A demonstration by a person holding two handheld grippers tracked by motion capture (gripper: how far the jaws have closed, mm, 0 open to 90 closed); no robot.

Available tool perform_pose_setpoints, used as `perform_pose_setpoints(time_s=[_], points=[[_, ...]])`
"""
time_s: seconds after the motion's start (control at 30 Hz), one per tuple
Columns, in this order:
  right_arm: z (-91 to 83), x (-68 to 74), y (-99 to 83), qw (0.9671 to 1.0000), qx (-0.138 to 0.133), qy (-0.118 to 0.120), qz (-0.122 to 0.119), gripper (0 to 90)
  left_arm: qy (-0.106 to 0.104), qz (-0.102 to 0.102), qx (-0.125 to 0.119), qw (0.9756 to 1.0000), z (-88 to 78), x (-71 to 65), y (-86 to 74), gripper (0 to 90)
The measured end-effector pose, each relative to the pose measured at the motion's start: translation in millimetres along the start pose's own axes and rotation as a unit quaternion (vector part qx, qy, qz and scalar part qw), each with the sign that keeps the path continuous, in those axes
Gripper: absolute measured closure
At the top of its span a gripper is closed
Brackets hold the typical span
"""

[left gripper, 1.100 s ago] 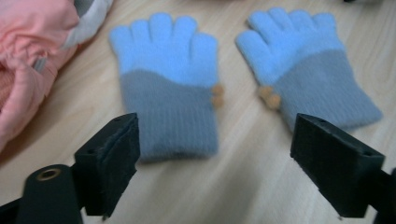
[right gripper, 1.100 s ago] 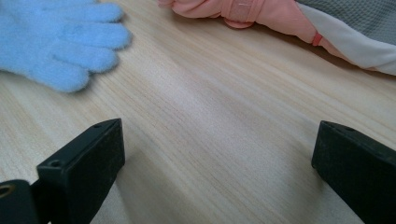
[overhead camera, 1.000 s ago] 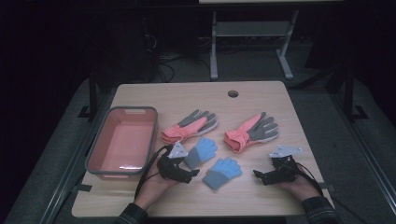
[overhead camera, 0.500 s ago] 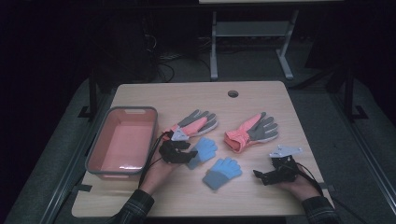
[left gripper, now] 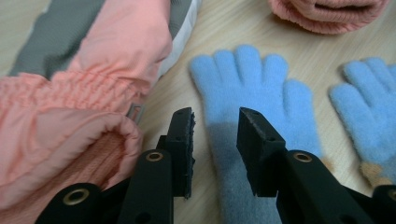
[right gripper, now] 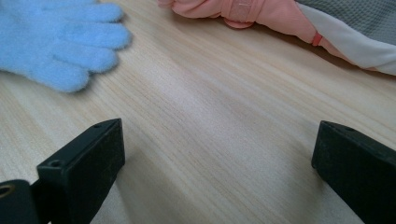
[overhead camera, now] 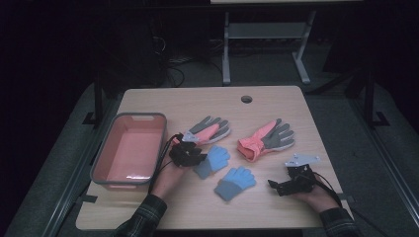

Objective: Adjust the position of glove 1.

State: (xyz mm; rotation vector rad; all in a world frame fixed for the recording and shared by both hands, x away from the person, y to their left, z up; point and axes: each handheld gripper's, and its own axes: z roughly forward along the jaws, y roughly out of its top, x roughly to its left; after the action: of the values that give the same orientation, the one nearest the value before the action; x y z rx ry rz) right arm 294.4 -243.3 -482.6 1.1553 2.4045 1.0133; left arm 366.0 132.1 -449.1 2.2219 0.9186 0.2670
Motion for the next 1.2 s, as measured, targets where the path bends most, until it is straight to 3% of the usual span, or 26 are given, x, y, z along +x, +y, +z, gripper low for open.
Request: perform_pose_setpoints(time_s=[0.27,0.3,0.37,0.43,0.53,0.57,0.6,0.63,0.67,0.7,0.73,0.83,0.87,0.9,1.03,1.2], points=[[-1.3,-1.4,0.8,0.9999,0.008,0.006,-0.009,2.6,0.004,0.005,0.033,0.9995,10.4,-1.5,-3.6,66.7],[-3.3,-2.0,3.8,0.9998,0.017,0.006,-0.012,9.6,-0.002,0.002,0.033,0.9995,10.6,-0.9,-4.0,71.4],[-4.9,-2.5,5.4,0.9997,0.018,0.009,-0.012,14.5,-0.013,-0.002,0.032,0.9994,11.2,-1.0,-4.0,74.4],[-9.4,-1.0,8.3,0.9995,0.014,0.029,-0.001,17.2,-0.015,-0.005,0.034,0.9993,11.5,-2.4,-3.6,82.4],[-15.1,7.9,11.3,0.9984,0.004,0.051,-0.025,41.2,-0.014,-0.012,0.034,0.9993,10.6,-3.3,-3.1,87.1],[-17.0,13.1,13.1,0.9972,0.001,0.066,-0.034,54.3,-0.015,-0.010,0.036,0.9992,9.7,-2.1,-2.8,87.7],[-17.5,17.0,14.5,0.9963,-0.002,0.078,-0.036,60.2,-0.016,-0.021,0.035,0.9990,9.0,-1.9,-2.9,87.9],[-17.5,20.9,15.9,0.9953,-0.003,0.089,-0.038,67.0,-0.018,-0.020,0.035,0.9990,7.5,-0.5,-2.9,88.0],[-17.5,20.9,15.9,0.9953,-0.003,0.089,-0.038,67.0,-0.020,-0.026,0.031,0.9990,6.7,-0.6,-2.9,88.0],[-15.9,29.2,19.0,0.9922,-0.005,0.114,-0.052,79.8,-0.020,-0.024,0.031,0.9990,5.0,-0.2,-2.6,88.1],[-14.7,31.9,19.8,0.9908,-0.003,0.124,-0.055,83.1,-0.026,-0.029,0.028,0.9988,2.4,0.3,-1.7,88.2],[-10.4,40.0,22.2,0.9881,0.003,0.140,-0.065,89.9,-0.032,-0.033,0.022,0.9987,-0.6,-0.3,-0.6,88.3],[-6.7,48.1,24.6,0.9853,0.006,0.153,-0.075,90.0,-0.034,-0.032,0.019,0.9987,-1.6,-1.0,-0.1,88.3],[-6.7,48.1,24.6,0.9853,0.006,0.153,-0.075,90.0,-0.036,-0.030,0.018,0.9987,-2.9,-1.5,0.2,88.3],[1.0,65.4,31.4,0.9802,0.010,0.174,-0.094,90.0,-0.044,-0.028,0.008,0.9986,-8.5,-6.1,2.0,88.3],[8.5,74.1,34.5,0.9782,0.013,0.180,-0.102,90.0,-0.050,-0.028,-0.001,0.9984,-14.6,-11.2,3.8,88.3]])
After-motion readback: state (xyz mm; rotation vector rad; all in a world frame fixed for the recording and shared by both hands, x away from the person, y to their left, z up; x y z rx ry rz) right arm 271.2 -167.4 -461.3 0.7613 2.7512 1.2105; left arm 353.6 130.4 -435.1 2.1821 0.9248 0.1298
